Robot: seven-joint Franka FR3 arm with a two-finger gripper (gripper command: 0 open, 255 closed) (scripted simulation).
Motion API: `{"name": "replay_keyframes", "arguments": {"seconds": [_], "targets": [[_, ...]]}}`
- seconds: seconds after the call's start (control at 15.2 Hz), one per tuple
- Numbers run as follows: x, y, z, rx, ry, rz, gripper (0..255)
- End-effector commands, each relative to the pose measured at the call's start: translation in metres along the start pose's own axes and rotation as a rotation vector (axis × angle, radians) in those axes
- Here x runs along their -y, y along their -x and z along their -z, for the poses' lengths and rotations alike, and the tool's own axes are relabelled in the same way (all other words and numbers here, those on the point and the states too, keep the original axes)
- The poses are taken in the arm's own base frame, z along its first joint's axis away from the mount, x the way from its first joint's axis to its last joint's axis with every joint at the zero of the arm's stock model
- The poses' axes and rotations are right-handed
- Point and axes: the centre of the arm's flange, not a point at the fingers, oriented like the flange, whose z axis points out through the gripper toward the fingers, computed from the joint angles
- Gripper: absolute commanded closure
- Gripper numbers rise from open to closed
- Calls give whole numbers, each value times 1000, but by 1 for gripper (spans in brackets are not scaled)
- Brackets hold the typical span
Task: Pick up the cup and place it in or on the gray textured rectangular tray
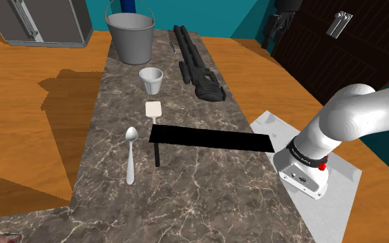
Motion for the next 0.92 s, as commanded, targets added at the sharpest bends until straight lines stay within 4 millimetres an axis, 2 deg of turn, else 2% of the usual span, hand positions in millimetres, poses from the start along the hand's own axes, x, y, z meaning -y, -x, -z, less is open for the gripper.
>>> {"name": "replay_keyframes", "arguments": {"seconds": [0.0, 0.86], "targets": [[0, 0, 0, 0, 0, 0, 0], [130, -118, -45, 25, 60, 9, 0]]}}
